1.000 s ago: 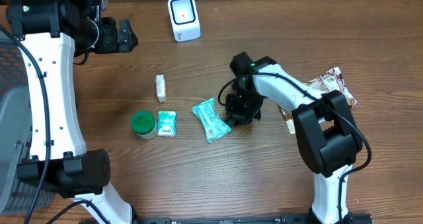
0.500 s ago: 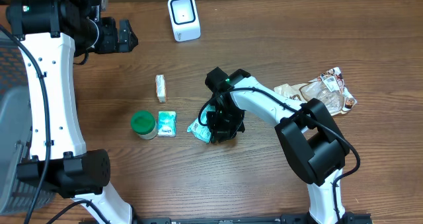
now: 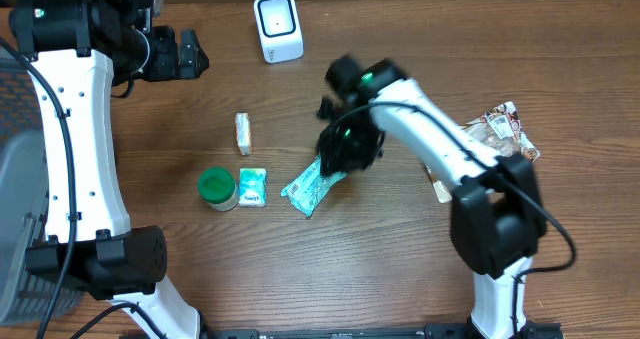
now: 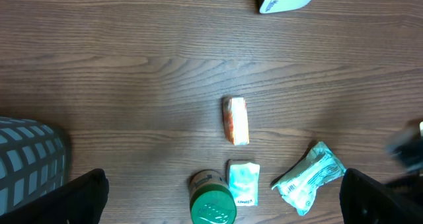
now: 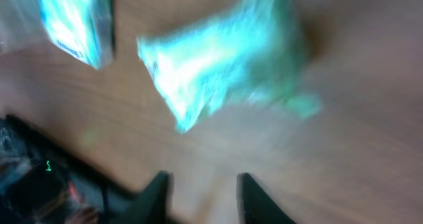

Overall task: Scan the item barcode
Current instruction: 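Lift the tissue pack with the right gripper toward the scanner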

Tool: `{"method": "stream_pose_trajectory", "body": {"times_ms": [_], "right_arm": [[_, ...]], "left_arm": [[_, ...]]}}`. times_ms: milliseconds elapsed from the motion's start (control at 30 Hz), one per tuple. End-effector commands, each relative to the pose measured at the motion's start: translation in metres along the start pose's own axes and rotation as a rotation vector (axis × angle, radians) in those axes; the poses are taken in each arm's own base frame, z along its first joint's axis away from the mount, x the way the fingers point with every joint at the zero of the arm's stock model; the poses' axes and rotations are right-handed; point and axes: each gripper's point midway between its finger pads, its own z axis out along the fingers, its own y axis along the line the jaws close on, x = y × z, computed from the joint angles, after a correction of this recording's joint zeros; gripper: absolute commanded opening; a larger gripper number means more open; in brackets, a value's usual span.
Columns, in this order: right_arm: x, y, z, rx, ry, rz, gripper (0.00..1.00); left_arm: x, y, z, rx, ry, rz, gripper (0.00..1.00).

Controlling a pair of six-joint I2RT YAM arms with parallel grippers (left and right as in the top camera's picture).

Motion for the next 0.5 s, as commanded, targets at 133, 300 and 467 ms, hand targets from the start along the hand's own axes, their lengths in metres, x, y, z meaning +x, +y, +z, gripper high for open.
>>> {"method": "stream_pose_trajectory", "body": {"times_ms": [133,300,467], "right_arm": [[-0.050,-0.037,-0.022,0.007,-0.198,-0.100,0.70],[-0.040,-0.030,0.010,-0.126,-0.101,-0.223,0.76],[-0.030,-0.025,0.035,-0.221,-0.025,-0.276,0.77]], "left_arm": [[-0.003,-0.001,-0.012,-0.005,-0.035,0.032,1.00],[-0.003,-0.001,-0.012,-0.005,-0.035,0.032,0.99],[-0.003,-0.001,-0.012,-0.005,-0.035,0.032,1.00]]}}
